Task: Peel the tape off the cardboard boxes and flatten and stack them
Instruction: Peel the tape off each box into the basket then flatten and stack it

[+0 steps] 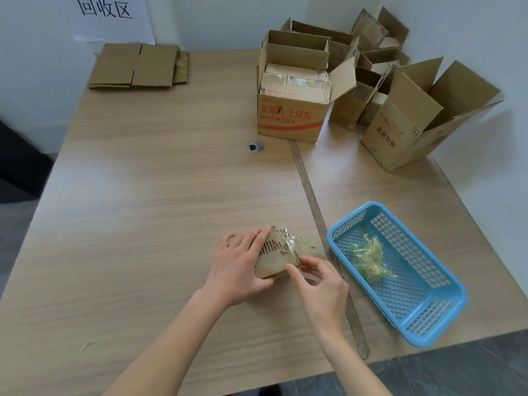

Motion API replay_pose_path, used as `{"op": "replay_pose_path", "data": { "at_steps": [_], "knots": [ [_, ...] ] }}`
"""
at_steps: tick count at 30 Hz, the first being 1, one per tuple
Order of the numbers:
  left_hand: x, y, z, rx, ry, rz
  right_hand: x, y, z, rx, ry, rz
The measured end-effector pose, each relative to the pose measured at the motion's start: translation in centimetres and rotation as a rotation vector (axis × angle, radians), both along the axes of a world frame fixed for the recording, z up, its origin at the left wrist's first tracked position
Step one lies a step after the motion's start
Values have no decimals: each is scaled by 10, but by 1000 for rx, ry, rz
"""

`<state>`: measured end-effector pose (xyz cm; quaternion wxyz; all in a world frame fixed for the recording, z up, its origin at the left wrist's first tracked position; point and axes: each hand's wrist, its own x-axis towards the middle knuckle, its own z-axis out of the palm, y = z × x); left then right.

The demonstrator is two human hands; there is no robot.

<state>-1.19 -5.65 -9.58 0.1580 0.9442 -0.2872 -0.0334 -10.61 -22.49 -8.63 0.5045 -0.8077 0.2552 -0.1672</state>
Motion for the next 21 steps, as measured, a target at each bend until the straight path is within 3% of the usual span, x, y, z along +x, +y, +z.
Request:
{"op": "replay_pose_path", "data": {
  "at_steps": [4,8,15,21],
  "knots": [
    [0,0,0,3,-3,0,1,15,2,49,-31,-112],
    [0,0,1,-2,-11,-3,10,24,7,-90,-34,-172],
    [0,0,0,-20,-17,3,12,20,2,-377,-20,-74],
    [0,0,2,-29,-17,3,17,5,1,-312,45,-58]
  ]
}}
